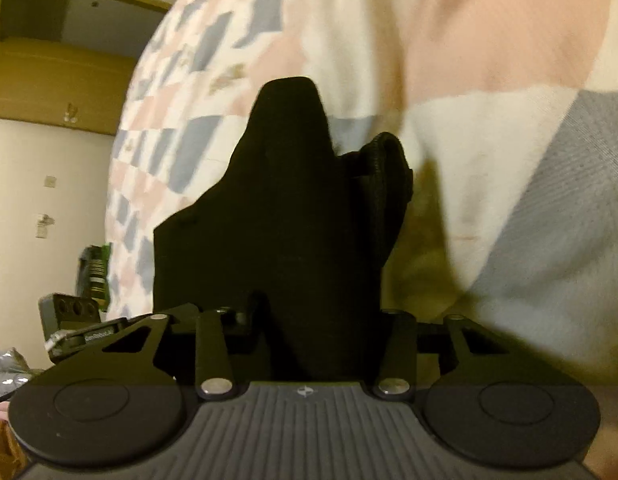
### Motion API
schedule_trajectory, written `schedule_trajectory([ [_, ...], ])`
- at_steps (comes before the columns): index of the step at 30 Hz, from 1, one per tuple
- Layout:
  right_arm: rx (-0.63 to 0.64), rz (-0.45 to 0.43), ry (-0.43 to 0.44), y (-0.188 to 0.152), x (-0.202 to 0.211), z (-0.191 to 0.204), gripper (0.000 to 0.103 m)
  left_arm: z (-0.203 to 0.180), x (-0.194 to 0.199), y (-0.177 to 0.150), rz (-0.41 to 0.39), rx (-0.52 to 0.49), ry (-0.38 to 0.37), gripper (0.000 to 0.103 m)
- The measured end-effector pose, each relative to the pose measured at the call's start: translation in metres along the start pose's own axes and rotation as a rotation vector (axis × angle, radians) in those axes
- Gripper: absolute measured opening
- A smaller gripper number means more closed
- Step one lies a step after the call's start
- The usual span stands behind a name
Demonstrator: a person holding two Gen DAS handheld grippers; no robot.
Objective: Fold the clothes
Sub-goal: 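Lift the folded jeans with both grippers and carry them toward the clothes stack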
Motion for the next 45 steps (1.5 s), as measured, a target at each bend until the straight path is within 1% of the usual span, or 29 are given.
schedule_trajectory([
  [4, 0.022, 0.002, 0.08, -0.009, 0.007, 0.032, 0.04, -0.002, 0.055, -0.021, -0.109, 0.025, -0.019, 0.032],
  [8, 0.093, 0.053, 0.13, -0.009, -0.001, 0.081, 0.04, -0.004, 0.111, -0.042, -0.218, 0.051, -0.039, 0.032],
  [12, 0.19, 0.123, 0.157, -0.002, -0.026, 0.14, 0.04, 0.007, 0.167, -0.067, -0.329, 0.116, -0.014, 0.032],
  [18, 0.347, 0.262, 0.198, -0.002, -0.085, 0.249, 0.039, 0.042, 0.267, -0.115, -0.518, 0.204, 0.037, 0.032],
  [22, 0.442, 0.352, 0.223, -0.012, -0.139, 0.328, 0.039, 0.081, 0.339, -0.152, -0.638, 0.257, 0.068, 0.032],
  [26, 0.518, 0.414, 0.241, -0.033, -0.206, 0.413, 0.039, 0.136, 0.411, -0.186, -0.729, 0.307, 0.087, 0.032],
  [29, 0.555, 0.456, 0.247, -0.052, -0.265, 0.475, 0.039, 0.184, 0.466, -0.21, -0.774, 0.339, 0.115, 0.032],
  [32, 0.571, 0.492, 0.267, -0.077, -0.32, 0.531, 0.039, 0.229, 0.52, -0.231, -0.798, 0.369, 0.149, 0.032],
  [35, 0.584, 0.529, 0.291, -0.1, -0.368, 0.574, 0.039, 0.269, 0.573, -0.259, -0.826, 0.386, 0.187, 0.032],
  [38, 0.604, 0.565, 0.288, -0.118, -0.408, 0.614, 0.039, 0.301, 0.611, -0.282, -0.86, 0.421, 0.204, 0.032],
  [41, 0.638, 0.606, 0.272, -0.129, -0.448, 0.655, 0.039, 0.332, 0.641, -0.3, -0.899, 0.461, 0.205, 0.032],
  [45, 0.689, 0.649, 0.253, -0.14, -0.501, 0.71, 0.039, 0.376, 0.677, -0.312, -0.956, 0.504, 0.201, 0.032],
])
Point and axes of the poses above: each gripper's, at about its wrist camera, not at the fingertips, and x roughly against the way its jaws point, z to its left, y to its top, the point moved 6 cm from there along -x, roughly the way its jaws point, and after that the axes turned 14 degrees about z, right-handed, at the moved point
